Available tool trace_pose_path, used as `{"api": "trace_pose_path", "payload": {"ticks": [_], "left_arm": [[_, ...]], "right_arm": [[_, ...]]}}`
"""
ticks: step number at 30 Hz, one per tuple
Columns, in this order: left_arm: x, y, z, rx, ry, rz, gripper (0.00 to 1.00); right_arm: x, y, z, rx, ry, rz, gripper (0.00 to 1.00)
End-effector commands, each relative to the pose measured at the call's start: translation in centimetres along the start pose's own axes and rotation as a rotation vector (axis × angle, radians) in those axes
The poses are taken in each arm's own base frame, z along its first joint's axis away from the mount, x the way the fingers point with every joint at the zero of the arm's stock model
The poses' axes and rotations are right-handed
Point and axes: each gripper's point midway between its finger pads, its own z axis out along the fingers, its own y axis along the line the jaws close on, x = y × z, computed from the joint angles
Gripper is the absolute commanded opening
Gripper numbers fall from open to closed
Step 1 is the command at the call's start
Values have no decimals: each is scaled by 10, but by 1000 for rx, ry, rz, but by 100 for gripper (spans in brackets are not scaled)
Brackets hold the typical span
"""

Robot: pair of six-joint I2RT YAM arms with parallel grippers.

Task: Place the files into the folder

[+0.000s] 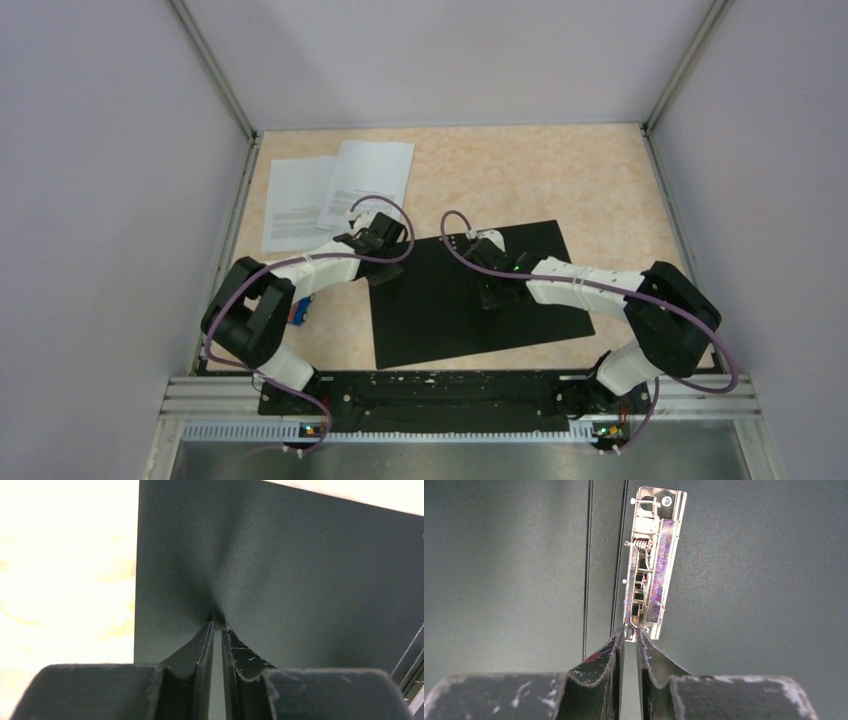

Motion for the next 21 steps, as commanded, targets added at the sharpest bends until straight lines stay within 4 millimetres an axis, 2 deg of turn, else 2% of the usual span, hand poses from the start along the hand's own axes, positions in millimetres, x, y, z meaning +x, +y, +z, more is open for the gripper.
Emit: {"api": "trace_pose_path", "payload": {"ticks": [1, 8, 21], "left_arm": [[20, 37, 19, -133, 61, 9, 18], [23, 47, 26, -165, 96, -14, 17], [18, 66, 36, -220, 131, -43, 14]], "right_arm": [[-3, 1, -2, 30, -13, -8, 13], [12, -11, 3, 82, 18, -4, 9], [51, -51, 13, 288, 84, 34, 0]]}}
